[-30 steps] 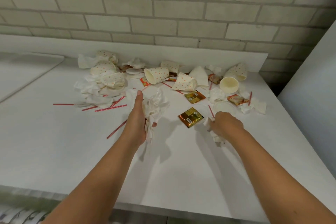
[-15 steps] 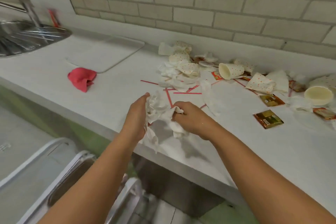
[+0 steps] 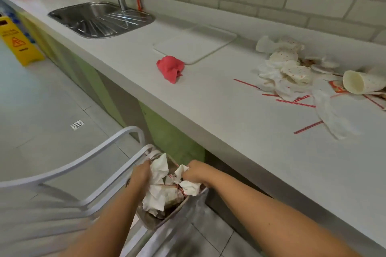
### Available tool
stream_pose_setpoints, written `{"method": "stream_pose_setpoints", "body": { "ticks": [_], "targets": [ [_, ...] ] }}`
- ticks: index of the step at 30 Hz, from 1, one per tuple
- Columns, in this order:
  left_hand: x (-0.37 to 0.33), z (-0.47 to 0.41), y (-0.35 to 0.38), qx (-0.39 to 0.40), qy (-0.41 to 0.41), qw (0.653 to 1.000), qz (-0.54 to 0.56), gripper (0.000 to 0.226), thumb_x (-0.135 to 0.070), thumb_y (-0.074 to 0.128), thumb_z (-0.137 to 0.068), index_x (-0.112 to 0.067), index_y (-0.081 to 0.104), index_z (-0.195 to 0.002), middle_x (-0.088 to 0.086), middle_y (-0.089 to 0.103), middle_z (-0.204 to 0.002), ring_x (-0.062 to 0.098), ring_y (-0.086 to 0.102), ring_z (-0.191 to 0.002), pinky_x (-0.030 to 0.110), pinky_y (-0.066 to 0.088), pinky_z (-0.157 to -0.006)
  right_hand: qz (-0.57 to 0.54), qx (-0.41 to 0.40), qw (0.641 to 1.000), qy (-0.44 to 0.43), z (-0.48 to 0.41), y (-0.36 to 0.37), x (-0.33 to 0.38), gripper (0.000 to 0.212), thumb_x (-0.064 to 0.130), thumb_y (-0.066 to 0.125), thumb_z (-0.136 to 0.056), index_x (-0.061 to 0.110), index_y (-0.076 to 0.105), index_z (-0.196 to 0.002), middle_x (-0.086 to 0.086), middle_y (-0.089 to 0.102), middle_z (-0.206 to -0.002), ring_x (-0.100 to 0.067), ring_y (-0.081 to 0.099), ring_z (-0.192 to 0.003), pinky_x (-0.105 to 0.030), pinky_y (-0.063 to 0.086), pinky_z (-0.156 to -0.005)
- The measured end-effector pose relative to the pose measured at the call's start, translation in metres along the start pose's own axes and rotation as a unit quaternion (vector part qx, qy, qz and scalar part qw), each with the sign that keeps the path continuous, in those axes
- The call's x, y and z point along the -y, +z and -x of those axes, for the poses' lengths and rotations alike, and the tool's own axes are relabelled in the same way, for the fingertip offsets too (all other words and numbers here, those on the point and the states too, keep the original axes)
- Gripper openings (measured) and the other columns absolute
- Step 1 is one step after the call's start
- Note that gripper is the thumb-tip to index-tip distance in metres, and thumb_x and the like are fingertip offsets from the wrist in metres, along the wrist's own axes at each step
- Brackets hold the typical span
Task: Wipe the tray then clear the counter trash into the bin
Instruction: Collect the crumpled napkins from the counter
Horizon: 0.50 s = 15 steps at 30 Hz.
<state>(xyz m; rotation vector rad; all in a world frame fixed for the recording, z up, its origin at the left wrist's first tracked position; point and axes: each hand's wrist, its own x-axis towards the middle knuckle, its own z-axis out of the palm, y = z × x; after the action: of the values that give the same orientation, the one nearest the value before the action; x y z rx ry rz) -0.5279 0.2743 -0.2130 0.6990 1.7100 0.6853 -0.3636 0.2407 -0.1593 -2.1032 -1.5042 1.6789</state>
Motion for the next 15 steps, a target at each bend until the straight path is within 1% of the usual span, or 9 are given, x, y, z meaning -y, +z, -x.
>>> {"method": "stream_pose_setpoints", "body": {
  "ticks": [2,5,6,8,10,11,12,13,15],
  "targets": [
    [0.022,-0.028,-0.012,0.021,-0.042,0.999,-0.003,0.057,-0.052,0.036,-0.091,-0.007,0.057,-0.12,0.015,0.059,-0.122,0.033,0.057,-0.108,0.044,0.045,-0.099,-0.024,0.002,0.999,0.036,-0.011,0.014,0.003,0.039,0.017,0.05,-0.09,-0.001,0.052,-0.124,-0.011,0.053,-0.098,-0.027,0.058,-0.093,-0.022,0.039,-0.051],
    [0.057,-0.079,-0.025,0.039,-0.075,0.996,0.009,0.075,-0.072,0.041,-0.076,-0.015,0.059,-0.12,0.014,0.058,-0.128,0.035,0.057,-0.111,0.05,0.044,-0.1,-0.099,-0.007,0.994,0.056,-0.02,0.025,0.014,0.048,0.028,0.053,-0.093,-0.001,0.045,-0.131,-0.012,0.058,-0.105,-0.025,0.055,-0.092,-0.029,0.045,-0.055],
    [0.049,-0.064,-0.026,0.056,-0.088,0.994,0.009,0.081,-0.076,0.043,-0.071,-0.016,0.057,-0.123,0.014,0.055,-0.131,0.036,0.056,-0.113,0.052,0.044,-0.099,-0.122,-0.003,0.991,0.056,-0.022,0.027,0.017,0.052,0.032,0.053,-0.093,-0.002,0.044,-0.131,-0.013,0.06,-0.11,-0.027,0.058,-0.098,-0.034,0.048,-0.061],
    [0.031,-0.036,-0.027,0.081,-0.11,0.991,0.004,0.089,-0.077,0.04,-0.074,-0.013,0.043,-0.135,0.018,0.045,-0.14,0.041,0.049,-0.12,0.051,0.041,-0.1,-0.135,0.002,0.989,0.053,-0.024,0.029,0.022,0.063,0.041,0.053,-0.093,-0.002,0.04,-0.136,-0.016,0.053,-0.13,-0.031,0.054,-0.117,-0.036,0.05,-0.079],
    [0.027,-0.033,-0.03,0.1,-0.121,0.987,-0.014,0.09,-0.078,0.032,-0.079,-0.017,0.024,-0.145,0.022,0.029,-0.149,0.045,0.038,-0.129,0.053,0.036,-0.1,-0.137,-0.01,0.989,0.047,-0.023,0.03,0.024,0.069,0.045,0.05,-0.093,0.001,0.031,-0.143,-0.015,0.041,-0.144,-0.031,0.043,-0.13,-0.036,0.042,-0.099],
    [0.029,-0.039,-0.031,0.11,-0.118,0.986,-0.031,0.095,-0.082,0.031,-0.076,-0.02,0.02,-0.147,0.019,0.023,-0.152,0.045,0.034,-0.132,0.055,0.032,-0.104,-0.137,-0.015,0.99,0.039,-0.023,0.03,0.024,0.068,0.043,0.049,-0.095,0.001,0.028,-0.144,-0.015,0.037,-0.147,-0.03,0.04,-0.133,-0.035,0.039,-0.102],
    [0.041,-0.061,-0.03,0.117,-0.106,0.986,-0.048,0.104,-0.088,0.034,-0.067,-0.021,0.025,-0.146,0.016,0.024,-0.153,0.044,0.035,-0.132,0.057,0.029,-0.107,-0.132,-0.016,0.991,0.033,-0.023,0.029,0.024,0.064,0.039,0.048,-0.096,0.002,0.028,-0.144,-0.014,0.036,-0.147,-0.03,0.04,-0.133,-0.035,0.038,-0.102],
    [0.055,-0.089,-0.031,0.112,-0.087,0.989,-0.049,0.109,-0.092,0.04,-0.057,-0.021,0.036,-0.14,0.014,0.033,-0.15,0.043,0.041,-0.129,0.059,0.031,-0.107,-0.124,-0.016,0.992,0.028,-0.022,0.028,0.025,0.059,0.035,0.049,-0.096,0.002,0.031,-0.143,-0.015,0.039,-0.146,-0.03,0.044,-0.129,-0.035,0.041,-0.099],
    [0.052,-0.099,-0.029,0.096,-0.068,0.993,-0.025,0.098,-0.087,0.048,-0.049,-0.021,0.053,-0.12,0.013,0.052,-0.135,0.039,0.053,-0.12,0.058,0.039,-0.101,-0.092,-0.016,0.996,0.015,-0.018,0.025,0.026,0.048,0.029,0.051,-0.095,0.003,0.043,-0.135,-0.015,0.05,-0.135,-0.027,0.055,-0.113,-0.033,0.046,-0.088]
  ]
}}
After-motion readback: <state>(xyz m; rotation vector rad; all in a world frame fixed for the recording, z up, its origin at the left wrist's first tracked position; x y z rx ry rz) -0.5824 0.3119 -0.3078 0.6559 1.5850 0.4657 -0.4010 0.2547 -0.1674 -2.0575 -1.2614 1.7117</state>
